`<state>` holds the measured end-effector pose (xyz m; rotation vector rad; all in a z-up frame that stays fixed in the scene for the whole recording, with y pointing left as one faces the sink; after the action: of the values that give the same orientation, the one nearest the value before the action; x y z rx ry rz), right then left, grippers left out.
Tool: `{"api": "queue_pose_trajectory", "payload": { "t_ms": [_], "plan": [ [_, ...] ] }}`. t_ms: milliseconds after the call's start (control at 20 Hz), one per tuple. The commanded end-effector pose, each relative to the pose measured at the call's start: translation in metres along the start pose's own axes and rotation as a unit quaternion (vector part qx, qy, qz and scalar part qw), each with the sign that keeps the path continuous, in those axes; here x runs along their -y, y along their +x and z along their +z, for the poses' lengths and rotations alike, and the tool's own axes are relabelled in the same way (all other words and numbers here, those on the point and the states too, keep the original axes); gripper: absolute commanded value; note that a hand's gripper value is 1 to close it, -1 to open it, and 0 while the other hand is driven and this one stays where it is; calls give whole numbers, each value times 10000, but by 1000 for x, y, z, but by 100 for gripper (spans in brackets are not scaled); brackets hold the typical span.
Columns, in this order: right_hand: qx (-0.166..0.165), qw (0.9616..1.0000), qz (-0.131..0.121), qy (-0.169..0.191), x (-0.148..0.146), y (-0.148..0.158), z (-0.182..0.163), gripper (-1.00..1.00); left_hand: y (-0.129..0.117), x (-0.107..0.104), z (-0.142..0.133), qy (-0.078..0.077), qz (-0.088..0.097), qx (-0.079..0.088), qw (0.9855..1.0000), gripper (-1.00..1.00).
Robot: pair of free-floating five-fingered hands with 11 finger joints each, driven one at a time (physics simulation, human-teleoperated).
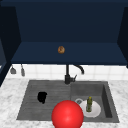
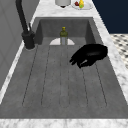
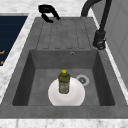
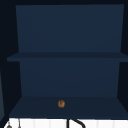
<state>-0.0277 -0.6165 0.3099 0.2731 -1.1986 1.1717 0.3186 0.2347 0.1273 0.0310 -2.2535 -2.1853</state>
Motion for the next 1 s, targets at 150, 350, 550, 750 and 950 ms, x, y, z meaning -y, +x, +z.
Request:
{"api": "queue_pose_trajectory", "payload": {
  "t_ms": [150,350,550,750,950],
  "plan": [
    [-223,9974,616,-313,21,-9,-39,-100,0,0,0,0,0,0,10000,0],
    [-321,9958,721,-455,33,-14,-61,-100,0,0,0,0,0,0,10000,0],
    [-374,9940,802,-641,45,-18,-83,-100,0,0,0,0,0,0,10000,0],
    [-552,9952,538,-601,45,-10,-105,-100,0,0,0,0,0,0,10000,0],
    [-676,9935,562,-728,57,-18,-128,-100,0,0,0,0,0,0,10000,0]
  ]
}}
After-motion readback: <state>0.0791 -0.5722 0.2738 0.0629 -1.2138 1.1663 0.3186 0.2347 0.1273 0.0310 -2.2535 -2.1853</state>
